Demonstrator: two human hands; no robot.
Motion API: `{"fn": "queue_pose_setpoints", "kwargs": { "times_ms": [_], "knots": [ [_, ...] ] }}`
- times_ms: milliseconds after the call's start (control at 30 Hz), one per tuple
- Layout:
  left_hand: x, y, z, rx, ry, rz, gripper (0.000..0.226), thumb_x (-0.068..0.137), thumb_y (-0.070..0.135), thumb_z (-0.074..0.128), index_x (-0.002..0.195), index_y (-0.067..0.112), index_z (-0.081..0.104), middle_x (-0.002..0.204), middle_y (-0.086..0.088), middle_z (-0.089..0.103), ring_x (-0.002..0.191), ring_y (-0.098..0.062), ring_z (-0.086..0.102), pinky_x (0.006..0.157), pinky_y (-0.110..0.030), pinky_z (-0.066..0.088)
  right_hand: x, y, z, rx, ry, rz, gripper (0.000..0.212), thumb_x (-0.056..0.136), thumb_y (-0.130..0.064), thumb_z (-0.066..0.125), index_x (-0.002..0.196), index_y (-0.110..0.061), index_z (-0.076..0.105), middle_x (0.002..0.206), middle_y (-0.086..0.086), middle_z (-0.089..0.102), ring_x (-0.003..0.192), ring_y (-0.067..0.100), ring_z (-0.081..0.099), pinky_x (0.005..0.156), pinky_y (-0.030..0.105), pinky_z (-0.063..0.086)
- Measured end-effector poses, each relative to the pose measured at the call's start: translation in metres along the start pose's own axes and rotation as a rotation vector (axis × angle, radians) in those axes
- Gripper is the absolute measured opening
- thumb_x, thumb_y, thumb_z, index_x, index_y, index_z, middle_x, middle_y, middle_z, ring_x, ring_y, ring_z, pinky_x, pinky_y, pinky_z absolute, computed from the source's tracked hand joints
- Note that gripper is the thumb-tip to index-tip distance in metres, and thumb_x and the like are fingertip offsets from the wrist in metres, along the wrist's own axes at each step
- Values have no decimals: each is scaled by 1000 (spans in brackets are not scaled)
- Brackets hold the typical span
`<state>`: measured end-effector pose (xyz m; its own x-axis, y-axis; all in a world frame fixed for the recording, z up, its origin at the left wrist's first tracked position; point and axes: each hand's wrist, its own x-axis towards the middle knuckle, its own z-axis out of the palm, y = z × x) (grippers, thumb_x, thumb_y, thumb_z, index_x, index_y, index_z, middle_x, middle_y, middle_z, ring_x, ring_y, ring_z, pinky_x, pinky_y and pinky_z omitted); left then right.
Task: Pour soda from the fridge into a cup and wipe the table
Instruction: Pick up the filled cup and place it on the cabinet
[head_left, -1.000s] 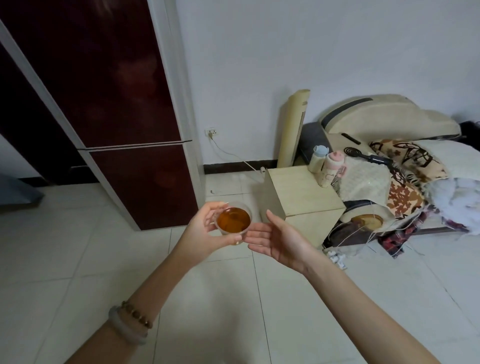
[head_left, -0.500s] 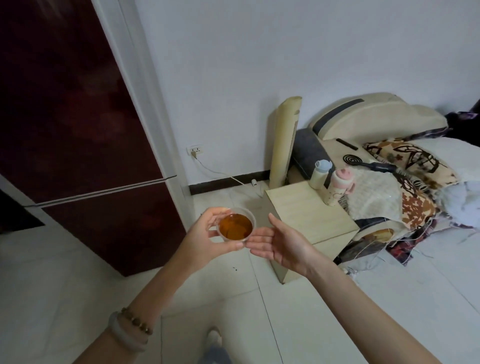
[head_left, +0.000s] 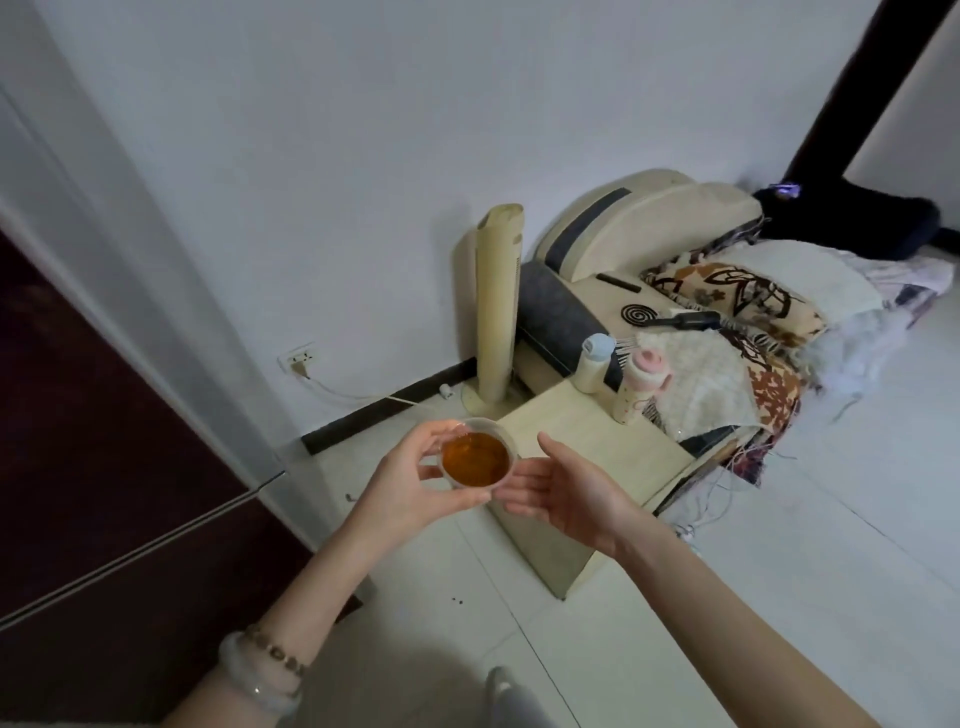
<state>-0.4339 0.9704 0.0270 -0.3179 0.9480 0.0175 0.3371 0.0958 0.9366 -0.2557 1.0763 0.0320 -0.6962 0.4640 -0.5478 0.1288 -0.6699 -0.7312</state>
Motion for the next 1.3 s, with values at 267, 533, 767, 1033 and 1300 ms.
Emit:
{"fn": "queue_pose_setpoints", "kwargs": {
  "times_ms": [267,533,767,1033,1300],
  "knots": [
    [120,-7,17,-14,-206,25,67,50,44,88,106,51,53,116,17,61,114,-8,56,97,-38,49,51,-46,-46,109,168,-79,53,98,-42,33,94,-1,66,94,16,71,91,25,65,90,36,50],
    [251,3,53,64,-454,103,68,61,30,87,115,43,48,115,21,58,107,10,53,89,-16,47,98,-108,-106,200,372,-161,52,98,-42,36,106,3,61,105,20,67,96,27,64,90,35,51],
    [329,3,84,73,-577,134,69,60,32,87,117,38,48,118,19,57,113,0,53,89,-22,49,125,-138,-143,271,503,-189,53,99,-42,33,108,2,61,107,19,67,101,28,63,97,40,48],
    [390,-15,119,67,-694,173,68,60,28,87,112,45,46,117,18,58,114,-4,53,88,-21,50,158,-145,-175,346,637,-207,49,100,-40,31,107,-4,63,113,15,66,110,25,60,100,38,45],
    [444,-80,176,86,-857,108,68,61,27,88,113,44,47,116,22,56,114,2,50,90,-21,48,216,-116,-229,487,755,-229,52,101,-36,29,116,2,60,116,17,65,111,22,60,98,31,46]
  ]
}}
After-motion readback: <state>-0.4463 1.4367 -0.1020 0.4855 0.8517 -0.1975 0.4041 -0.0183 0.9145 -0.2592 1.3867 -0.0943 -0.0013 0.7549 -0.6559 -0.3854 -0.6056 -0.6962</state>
